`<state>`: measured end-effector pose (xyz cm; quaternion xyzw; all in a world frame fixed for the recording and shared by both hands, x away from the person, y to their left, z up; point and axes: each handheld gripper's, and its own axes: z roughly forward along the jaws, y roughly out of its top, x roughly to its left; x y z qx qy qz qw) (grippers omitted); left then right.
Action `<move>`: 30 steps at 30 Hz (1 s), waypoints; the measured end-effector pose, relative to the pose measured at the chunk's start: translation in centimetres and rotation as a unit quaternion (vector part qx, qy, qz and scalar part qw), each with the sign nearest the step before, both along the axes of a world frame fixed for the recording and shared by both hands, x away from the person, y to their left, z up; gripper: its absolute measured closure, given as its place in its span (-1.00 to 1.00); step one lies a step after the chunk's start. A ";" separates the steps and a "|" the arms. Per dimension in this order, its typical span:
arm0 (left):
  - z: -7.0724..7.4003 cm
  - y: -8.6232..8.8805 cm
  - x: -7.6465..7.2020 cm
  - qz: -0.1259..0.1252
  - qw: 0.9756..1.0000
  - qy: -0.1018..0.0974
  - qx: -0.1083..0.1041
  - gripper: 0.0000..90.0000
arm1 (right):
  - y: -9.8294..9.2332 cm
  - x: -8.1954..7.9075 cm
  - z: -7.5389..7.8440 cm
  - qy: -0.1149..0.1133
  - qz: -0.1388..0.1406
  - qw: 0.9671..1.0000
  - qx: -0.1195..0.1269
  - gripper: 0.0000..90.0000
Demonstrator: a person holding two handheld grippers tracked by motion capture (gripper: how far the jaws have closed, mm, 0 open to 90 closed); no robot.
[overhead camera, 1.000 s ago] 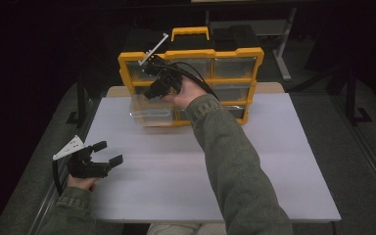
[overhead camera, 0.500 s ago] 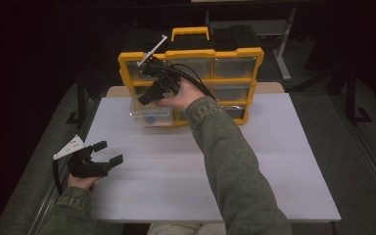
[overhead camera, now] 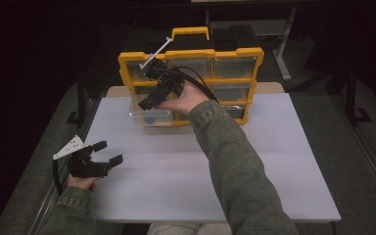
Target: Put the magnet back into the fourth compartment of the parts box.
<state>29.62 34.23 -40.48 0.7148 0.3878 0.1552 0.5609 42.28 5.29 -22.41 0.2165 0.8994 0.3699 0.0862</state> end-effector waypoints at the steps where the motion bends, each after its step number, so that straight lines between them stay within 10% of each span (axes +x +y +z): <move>1: 0.0 0.0 0.0 0.000 1.000 0.000 0.000 -1.00 | -0.1 -0.1 0.0 0.000 0.000 1.000 0.002 -1.00; 30: 0.0 -0.2 -0.1 0.000 1.000 -0.001 0.005 -1.00 | -6.7 -1.9 -0.7 0.001 -0.012 0.999 0.035 -1.00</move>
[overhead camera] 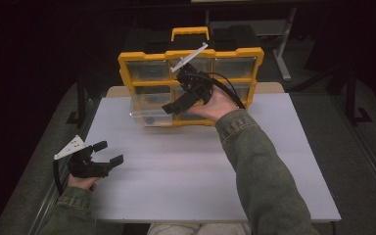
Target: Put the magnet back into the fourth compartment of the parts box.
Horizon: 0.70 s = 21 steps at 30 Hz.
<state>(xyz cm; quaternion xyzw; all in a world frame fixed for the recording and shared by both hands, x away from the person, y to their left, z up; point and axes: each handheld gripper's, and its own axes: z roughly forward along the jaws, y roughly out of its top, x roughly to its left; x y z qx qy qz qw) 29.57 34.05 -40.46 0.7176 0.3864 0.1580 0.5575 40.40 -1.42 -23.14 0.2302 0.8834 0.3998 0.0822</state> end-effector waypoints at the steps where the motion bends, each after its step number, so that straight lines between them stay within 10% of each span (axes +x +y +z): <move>1: 0.0 0.0 0.0 0.000 1.000 0.000 0.000 -1.00 | -0.1 -0.1 -0.1 -0.001 0.000 1.000 -0.001 -1.00; 21: -0.1 -0.3 -0.1 -0.004 1.000 0.003 0.008 -1.00 | -2.4 -1.1 -2.0 0.001 -0.006 1.000 0.002 -1.00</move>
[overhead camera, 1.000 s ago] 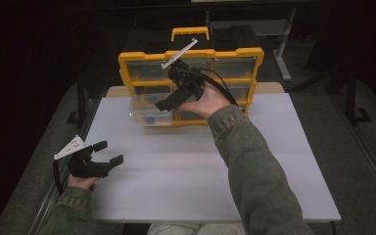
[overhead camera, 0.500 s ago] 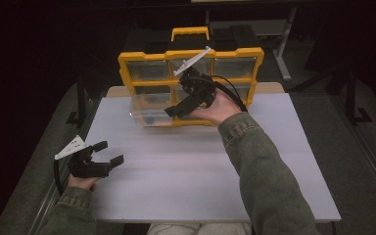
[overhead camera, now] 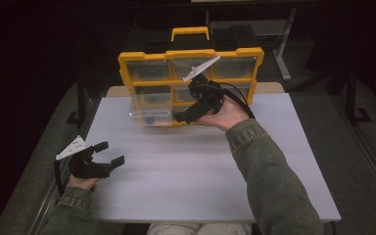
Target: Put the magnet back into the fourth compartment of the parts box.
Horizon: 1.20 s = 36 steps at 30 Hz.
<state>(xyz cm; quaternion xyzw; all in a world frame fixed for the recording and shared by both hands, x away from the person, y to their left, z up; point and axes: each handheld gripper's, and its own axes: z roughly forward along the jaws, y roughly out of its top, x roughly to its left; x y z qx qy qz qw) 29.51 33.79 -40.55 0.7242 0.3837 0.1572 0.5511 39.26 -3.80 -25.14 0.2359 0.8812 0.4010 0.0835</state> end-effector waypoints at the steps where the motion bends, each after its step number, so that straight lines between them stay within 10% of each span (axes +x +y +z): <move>1: 0.0 0.0 0.0 0.000 1.000 0.000 0.000 -1.00 | -0.2 0.0 -0.2 0.001 0.000 1.000 0.001 -1.00; 36: 0.2 0.0 -0.1 0.004 1.000 -0.005 0.002 -1.00 | -6.0 -2.8 -3.1 -0.004 -0.026 0.999 0.045 -1.00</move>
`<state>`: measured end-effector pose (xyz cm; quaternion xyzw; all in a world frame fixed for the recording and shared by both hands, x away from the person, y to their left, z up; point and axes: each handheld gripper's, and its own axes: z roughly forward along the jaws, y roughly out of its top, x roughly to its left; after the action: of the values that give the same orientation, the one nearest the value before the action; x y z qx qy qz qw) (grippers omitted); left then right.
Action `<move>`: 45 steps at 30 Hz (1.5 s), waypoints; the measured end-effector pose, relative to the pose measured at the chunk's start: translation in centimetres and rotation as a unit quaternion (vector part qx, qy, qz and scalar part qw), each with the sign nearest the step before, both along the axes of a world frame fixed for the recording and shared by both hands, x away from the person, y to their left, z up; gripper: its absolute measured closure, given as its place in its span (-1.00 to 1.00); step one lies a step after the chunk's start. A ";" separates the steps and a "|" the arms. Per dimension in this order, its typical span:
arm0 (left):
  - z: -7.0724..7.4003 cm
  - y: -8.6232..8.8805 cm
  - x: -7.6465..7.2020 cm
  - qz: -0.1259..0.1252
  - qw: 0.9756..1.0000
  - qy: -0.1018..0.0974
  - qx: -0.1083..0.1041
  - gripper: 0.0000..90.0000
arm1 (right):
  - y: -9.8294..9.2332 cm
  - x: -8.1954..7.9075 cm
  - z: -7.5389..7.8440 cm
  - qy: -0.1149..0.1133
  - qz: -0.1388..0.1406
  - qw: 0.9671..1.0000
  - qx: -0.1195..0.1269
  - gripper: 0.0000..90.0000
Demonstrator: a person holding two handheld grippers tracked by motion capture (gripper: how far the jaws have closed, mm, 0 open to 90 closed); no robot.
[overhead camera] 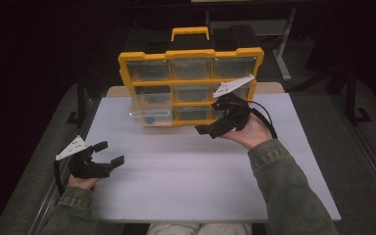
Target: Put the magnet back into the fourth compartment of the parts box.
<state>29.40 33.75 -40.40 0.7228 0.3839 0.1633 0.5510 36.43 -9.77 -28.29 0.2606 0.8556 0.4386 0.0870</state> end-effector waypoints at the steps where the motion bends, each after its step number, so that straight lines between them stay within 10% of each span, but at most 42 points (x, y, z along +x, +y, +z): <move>1: 0.0 0.0 0.0 0.000 1.000 0.000 0.000 -1.00 | -0.2 0.0 -0.1 -0.002 -0.001 1.000 0.001 -1.00; 45: 0.0 -0.2 0.2 -0.001 1.000 0.002 0.003 -1.00 | -8.5 -3.0 -6.4 0.012 -0.071 0.997 0.037 -1.00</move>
<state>29.56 33.59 -40.42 0.7250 0.3839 0.1622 0.5483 33.42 -18.23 -34.69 0.3290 0.8192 0.4595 0.0978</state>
